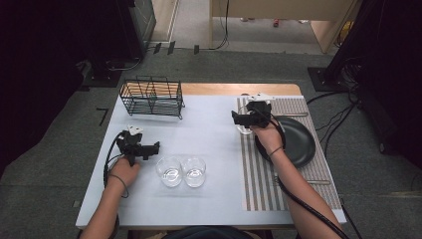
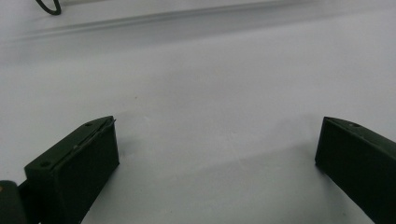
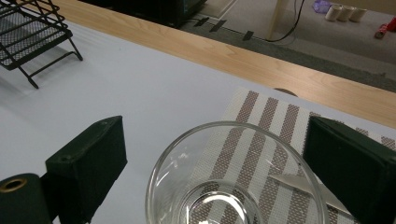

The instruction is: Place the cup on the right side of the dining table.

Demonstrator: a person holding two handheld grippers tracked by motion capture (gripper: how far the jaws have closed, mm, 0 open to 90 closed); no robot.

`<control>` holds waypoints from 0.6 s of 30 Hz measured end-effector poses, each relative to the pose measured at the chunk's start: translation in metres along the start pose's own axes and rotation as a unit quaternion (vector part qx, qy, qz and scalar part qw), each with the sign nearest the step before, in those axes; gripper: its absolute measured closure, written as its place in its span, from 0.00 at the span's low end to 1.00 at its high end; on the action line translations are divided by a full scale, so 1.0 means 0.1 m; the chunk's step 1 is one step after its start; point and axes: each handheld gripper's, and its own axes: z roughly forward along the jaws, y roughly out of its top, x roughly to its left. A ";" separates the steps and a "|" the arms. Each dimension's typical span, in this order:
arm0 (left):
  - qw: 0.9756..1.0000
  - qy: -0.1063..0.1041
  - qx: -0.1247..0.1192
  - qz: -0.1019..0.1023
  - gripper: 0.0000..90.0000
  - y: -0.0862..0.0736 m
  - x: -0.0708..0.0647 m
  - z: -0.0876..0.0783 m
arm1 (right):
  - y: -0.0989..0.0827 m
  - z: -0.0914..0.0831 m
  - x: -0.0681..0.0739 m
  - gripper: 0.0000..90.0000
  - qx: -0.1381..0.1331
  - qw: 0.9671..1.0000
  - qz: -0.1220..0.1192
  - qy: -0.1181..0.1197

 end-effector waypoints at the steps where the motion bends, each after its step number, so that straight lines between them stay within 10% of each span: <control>1: 1.000 0.000 0.000 0.000 0.00 0.00 0.00 0.00 | 0.00 0.00 0.00 0.07 -0.001 1.000 -0.002 0.000; 18: 1.000 0.000 0.001 0.000 0.00 0.00 0.00 0.00 | 0.08 -0.11 0.08 0.07 -0.007 1.000 -0.013 0.013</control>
